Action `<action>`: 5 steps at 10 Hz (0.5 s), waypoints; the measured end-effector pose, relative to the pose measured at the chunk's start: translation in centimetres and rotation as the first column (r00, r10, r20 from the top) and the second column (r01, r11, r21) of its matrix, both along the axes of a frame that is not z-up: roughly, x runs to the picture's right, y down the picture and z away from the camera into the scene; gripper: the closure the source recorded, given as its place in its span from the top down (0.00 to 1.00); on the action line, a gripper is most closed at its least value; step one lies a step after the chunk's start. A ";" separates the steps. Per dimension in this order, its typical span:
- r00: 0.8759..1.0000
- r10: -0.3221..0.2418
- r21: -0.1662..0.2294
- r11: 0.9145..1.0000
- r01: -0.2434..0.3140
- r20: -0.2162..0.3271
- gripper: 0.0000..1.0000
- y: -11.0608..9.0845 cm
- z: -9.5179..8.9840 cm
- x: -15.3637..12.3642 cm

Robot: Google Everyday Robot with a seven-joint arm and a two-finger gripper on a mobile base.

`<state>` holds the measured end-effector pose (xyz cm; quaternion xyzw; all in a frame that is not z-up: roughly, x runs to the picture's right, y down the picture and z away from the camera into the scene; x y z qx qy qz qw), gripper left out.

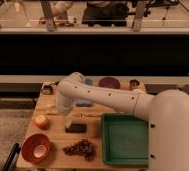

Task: Place apple in red bowl

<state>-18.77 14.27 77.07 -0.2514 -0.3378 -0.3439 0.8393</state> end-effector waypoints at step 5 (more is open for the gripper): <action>0.989 -0.034 -0.026 0.999 0.038 0.142 0.80 0.5 -1.0 -2.9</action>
